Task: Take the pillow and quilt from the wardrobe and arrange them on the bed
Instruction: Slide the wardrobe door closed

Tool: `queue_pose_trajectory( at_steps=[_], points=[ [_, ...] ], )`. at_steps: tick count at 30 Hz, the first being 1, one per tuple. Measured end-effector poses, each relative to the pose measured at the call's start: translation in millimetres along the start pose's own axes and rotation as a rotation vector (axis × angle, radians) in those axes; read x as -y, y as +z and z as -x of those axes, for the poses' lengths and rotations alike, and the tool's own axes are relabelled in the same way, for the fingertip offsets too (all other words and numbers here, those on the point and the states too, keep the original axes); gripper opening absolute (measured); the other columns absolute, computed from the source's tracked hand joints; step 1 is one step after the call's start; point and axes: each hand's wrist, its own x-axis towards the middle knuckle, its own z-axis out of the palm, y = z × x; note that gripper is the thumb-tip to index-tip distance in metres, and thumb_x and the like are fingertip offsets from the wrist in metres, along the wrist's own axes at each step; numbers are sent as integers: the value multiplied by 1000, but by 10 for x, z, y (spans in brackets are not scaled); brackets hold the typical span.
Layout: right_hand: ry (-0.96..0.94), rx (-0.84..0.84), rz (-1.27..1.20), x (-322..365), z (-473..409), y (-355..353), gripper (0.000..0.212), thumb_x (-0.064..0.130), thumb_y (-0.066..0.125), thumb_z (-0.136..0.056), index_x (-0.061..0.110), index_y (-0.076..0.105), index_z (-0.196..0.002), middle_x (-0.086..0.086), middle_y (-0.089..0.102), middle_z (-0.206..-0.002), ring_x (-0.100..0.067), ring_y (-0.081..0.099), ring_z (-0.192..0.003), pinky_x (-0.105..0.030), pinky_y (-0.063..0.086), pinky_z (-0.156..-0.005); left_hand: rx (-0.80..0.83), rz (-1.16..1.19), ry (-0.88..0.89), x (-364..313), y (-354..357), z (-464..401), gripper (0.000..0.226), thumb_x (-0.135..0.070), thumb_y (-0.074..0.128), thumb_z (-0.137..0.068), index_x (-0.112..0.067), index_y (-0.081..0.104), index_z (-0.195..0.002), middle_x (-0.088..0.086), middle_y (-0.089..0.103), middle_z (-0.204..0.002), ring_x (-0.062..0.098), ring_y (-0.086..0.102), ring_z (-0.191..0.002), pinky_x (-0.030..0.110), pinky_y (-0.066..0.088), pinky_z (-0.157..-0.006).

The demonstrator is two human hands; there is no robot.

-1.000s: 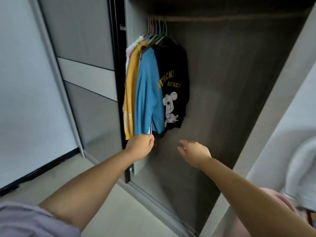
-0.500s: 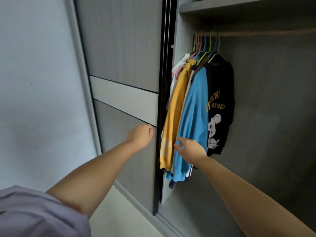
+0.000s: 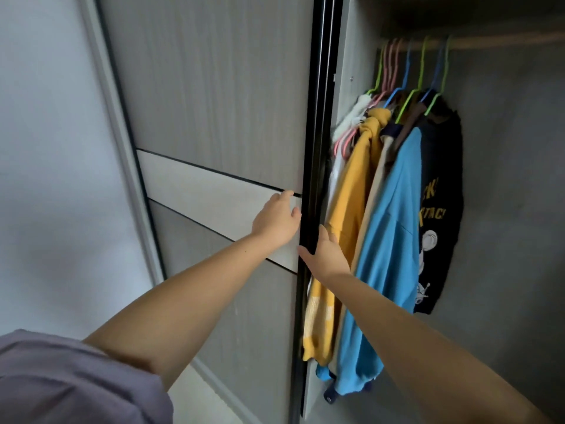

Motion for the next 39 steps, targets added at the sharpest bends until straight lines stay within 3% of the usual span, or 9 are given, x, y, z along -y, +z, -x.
queue_pose_trajectory(
  at_steps=[3,6,10,16,22,28,32,36,39],
  points=[
    [44,-101,-70,44,-203,184,83,42,57,-92,14,9,-153,-10,20,-157,-27,37,-138,-41,46,-105,-29,131,36,32,73,-254,45,-20,42,-97,-16,35,-141,8,45,-141,25,50,-123,40,46,-98],
    [86,-214,-86,66,-322,322,85,41,59,-91,14,7,-153,-10,24,-155,-26,36,-139,-37,43,-106,-99,295,82,50,122,-365,36,-11,43,-96,-14,42,-132,6,52,-124,22,57,-106,33,50,-87],
    [152,-320,-143,112,-368,493,73,38,52,-95,17,11,-152,-10,34,-152,-25,45,-132,-36,46,-102,6,409,243,123,177,-399,38,-2,43,-93,-12,44,-130,5,52,-120,12,52,-97,23,46,-84],
    [181,-341,-98,132,-341,551,66,30,44,-99,17,8,-154,-7,31,-156,-21,41,-137,-30,40,-106,70,583,331,243,77,-549,37,9,44,-89,-5,56,-121,11,61,-111,22,61,-99,29,50,-93],
    [261,-382,-132,104,-205,482,59,30,43,-100,14,19,-151,-12,49,-143,-25,54,-125,-38,47,-103,51,594,473,184,145,-433,41,9,38,-91,-4,54,-126,9,59,-116,14,57,-103,19,45,-90],
    [308,-380,-44,-95,6,274,59,34,41,-100,15,18,-151,-10,37,-152,-25,39,-138,-39,37,-111,30,353,795,103,186,-404,50,10,45,-84,-4,52,-131,10,60,-122,26,55,-113,35,47,-95],
    [375,-396,-22,-249,196,68,58,35,40,-99,15,20,-149,-8,39,-151,-26,41,-136,-41,39,-109,-223,-71,1205,45,257,-497,51,-3,53,-74,-5,61,-125,12,64,-120,33,62,-107,51,44,-98],
    [443,-436,21,-430,431,-175,55,35,41,-98,14,26,-146,-6,45,-146,-28,48,-130,-39,42,-102,-247,-552,1400,62,452,-552,84,-36,70,-74,-22,31,-147,3,24,-157,22,30,-143,63,23,-110],
    [480,-515,28,-563,629,-339,52,31,41,-99,16,27,-147,-6,45,-147,-28,48,-129,-39,42,-103,-263,-619,1413,-25,542,-527,104,-50,76,-66,-24,21,-150,1,11,-159,22,20,-146,61,18,-112]
  ],
)
